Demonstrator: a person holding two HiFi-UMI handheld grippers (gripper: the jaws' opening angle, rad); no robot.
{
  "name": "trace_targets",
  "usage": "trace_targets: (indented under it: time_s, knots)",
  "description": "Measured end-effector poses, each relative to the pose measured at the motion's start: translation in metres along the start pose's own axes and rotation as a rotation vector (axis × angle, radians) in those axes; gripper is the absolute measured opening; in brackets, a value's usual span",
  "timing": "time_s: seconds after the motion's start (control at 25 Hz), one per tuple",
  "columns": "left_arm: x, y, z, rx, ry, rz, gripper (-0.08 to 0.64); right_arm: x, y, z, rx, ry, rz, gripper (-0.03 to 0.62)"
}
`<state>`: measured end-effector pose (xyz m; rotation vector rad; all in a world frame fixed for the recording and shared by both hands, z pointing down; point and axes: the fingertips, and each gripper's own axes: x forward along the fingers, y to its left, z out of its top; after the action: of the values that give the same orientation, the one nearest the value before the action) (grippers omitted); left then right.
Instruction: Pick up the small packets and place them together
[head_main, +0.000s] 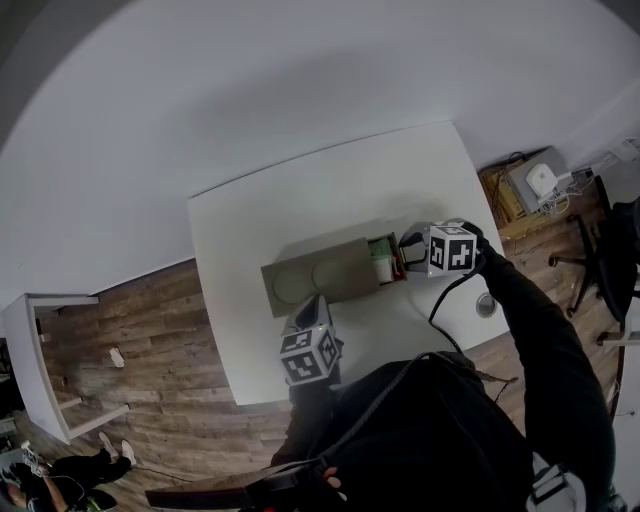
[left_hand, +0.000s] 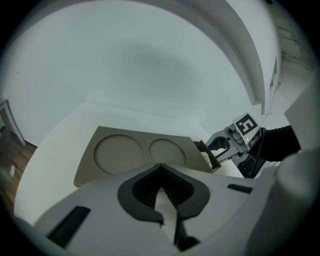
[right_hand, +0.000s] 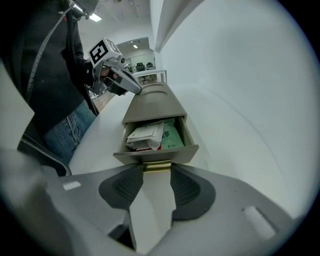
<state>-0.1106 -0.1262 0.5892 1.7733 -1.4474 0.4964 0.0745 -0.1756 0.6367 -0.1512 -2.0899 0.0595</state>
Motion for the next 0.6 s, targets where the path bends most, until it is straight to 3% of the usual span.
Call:
trace_targets:
  time_s: [0.6]
  knots:
    - [0.000, 0.003, 0.000, -0.020, -0.006, 0.002, 0.000, -0.010, -0.002, -0.019, 0.013, 0.017, -0.015, 0.166]
